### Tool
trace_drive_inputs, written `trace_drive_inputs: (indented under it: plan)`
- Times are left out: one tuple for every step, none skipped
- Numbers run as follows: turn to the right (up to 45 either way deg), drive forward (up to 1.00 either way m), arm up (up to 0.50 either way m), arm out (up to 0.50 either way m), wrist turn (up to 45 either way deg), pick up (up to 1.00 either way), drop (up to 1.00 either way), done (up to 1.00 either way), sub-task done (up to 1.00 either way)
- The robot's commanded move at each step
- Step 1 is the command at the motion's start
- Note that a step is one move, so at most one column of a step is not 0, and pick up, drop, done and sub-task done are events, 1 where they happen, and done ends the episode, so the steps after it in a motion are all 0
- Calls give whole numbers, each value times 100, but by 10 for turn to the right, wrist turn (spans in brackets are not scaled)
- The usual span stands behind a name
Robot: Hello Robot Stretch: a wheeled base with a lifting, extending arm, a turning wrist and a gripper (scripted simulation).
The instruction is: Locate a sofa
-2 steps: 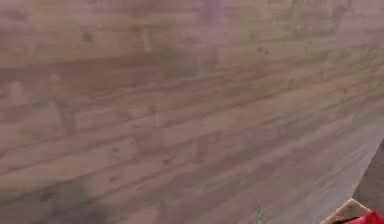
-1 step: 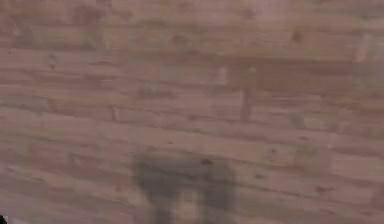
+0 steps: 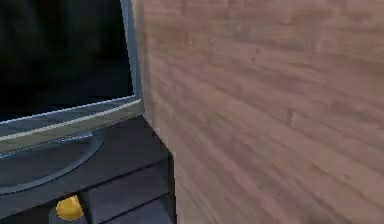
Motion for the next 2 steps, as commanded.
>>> trace_drive_inputs:
  plan:
    - [-450,0,0,0,0,0,0,0,0]
    - [-360,0,0,0,0,0,0,0,0]
